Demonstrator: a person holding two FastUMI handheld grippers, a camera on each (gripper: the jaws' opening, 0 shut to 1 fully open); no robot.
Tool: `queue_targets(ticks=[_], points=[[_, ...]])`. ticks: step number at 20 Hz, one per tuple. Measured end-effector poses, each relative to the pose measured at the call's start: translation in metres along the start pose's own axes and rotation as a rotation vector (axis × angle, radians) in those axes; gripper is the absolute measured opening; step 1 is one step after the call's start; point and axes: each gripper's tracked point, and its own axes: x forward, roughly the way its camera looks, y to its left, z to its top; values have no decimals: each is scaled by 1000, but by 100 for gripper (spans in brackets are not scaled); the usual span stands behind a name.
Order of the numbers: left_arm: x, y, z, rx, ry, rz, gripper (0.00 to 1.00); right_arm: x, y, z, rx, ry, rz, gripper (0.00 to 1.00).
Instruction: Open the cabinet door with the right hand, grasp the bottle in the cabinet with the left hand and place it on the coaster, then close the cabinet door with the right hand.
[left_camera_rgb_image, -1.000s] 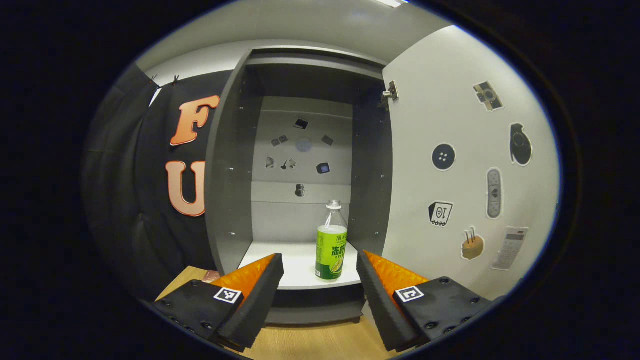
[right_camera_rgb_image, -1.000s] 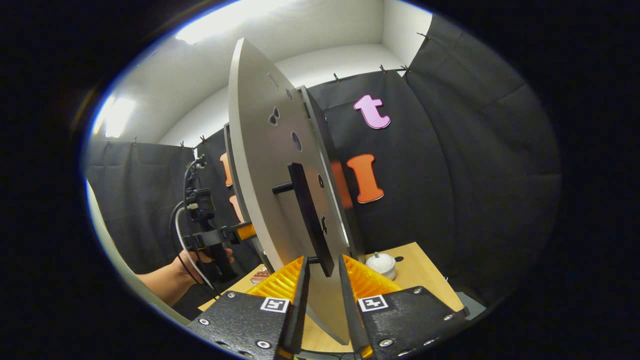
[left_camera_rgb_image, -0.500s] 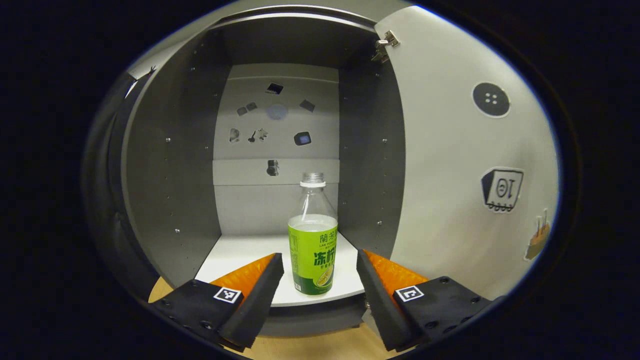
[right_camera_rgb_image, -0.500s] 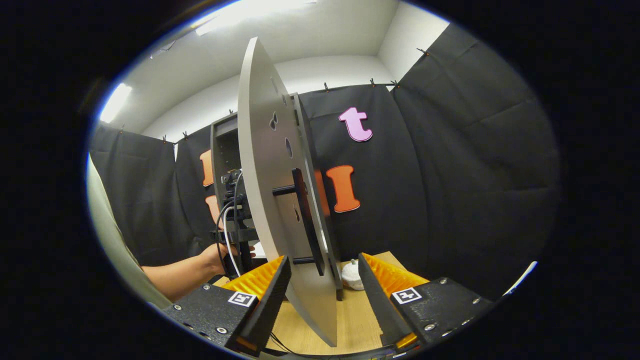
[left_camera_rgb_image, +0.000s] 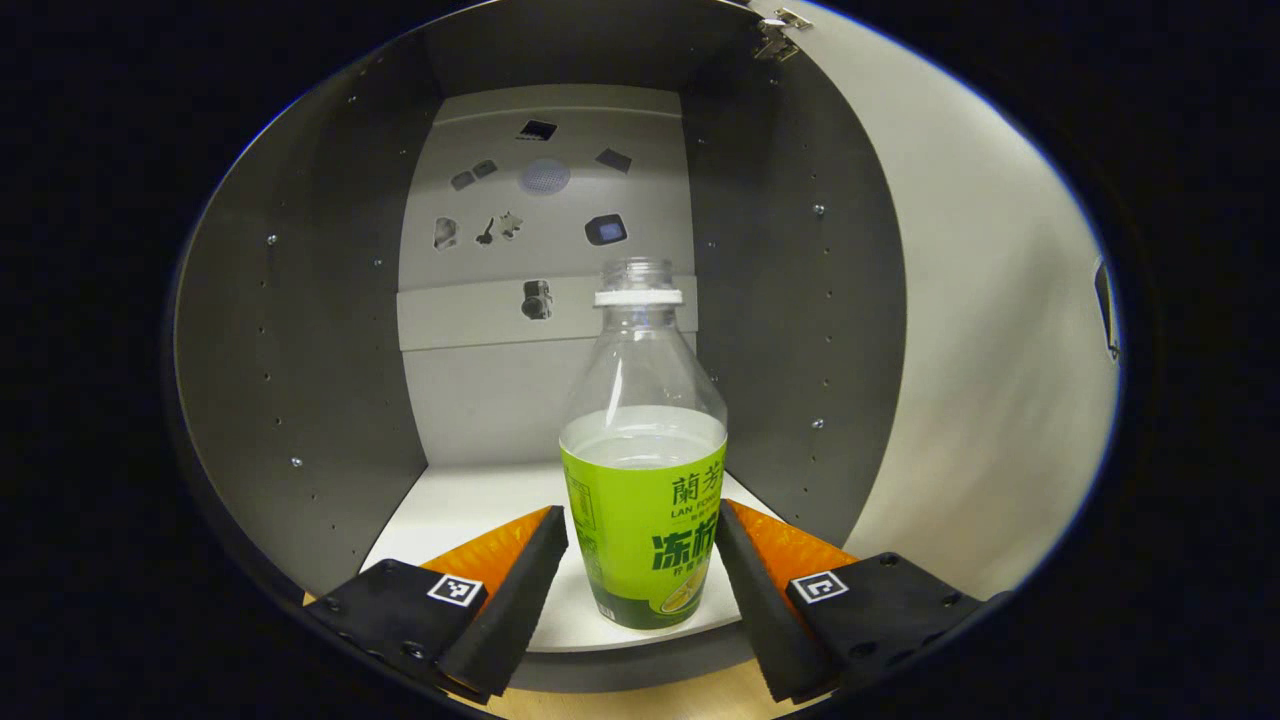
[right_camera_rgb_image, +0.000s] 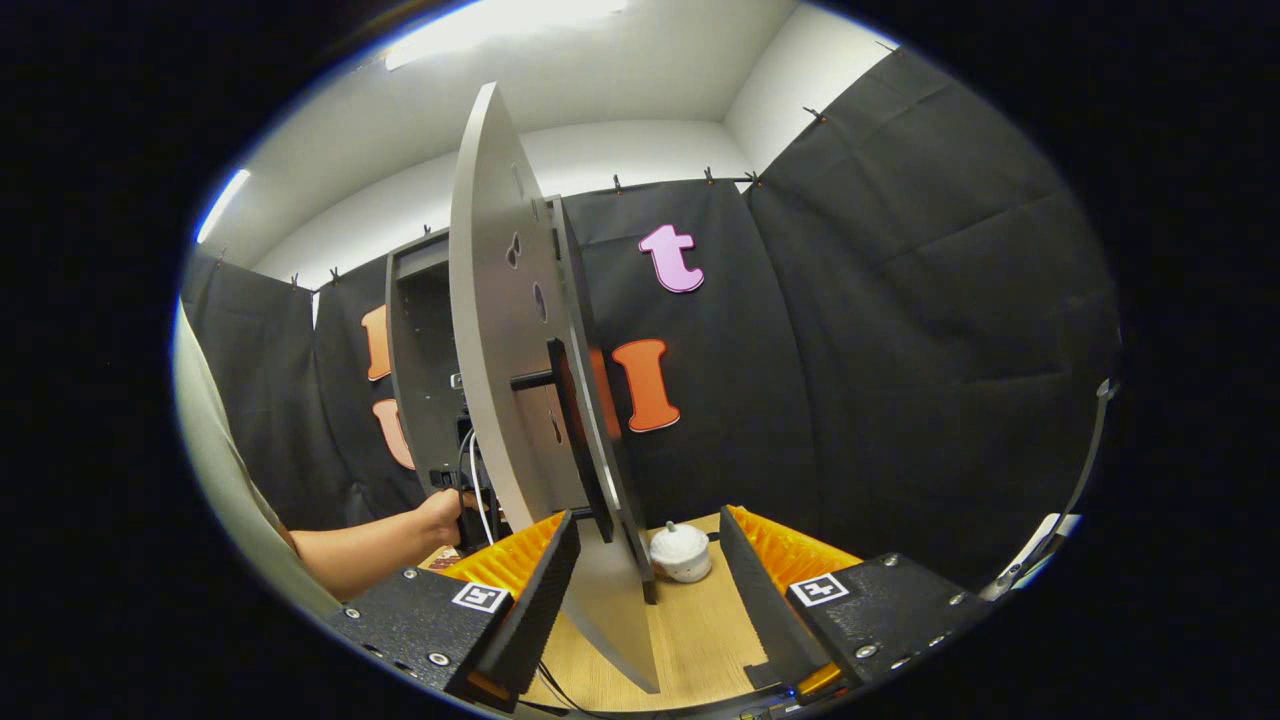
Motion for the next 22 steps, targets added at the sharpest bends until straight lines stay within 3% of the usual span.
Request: queue_targets(ticks=[3, 4, 5, 11, 20, 22], points=[[5, -2, 0, -7, 3, -20, 94, 2, 1, 0, 9, 7, 5, 87], [8, 0, -1, 1, 2, -19, 83, 3, 0, -1, 6, 12, 6, 87], [6, -1, -1, 7, 6, -15, 83, 3, -1, -2, 3, 21, 9, 87], [-8, 1, 15, 19, -32, -8, 81, 5, -1, -6, 11, 48, 45, 87], [-85, 19, 20, -45, -62, 57, 80, -5, -5, -5, 9, 72, 136, 87], [-109, 28, 18, -55, -72, 86, 83, -8, -6, -6, 8, 84, 163, 87]])
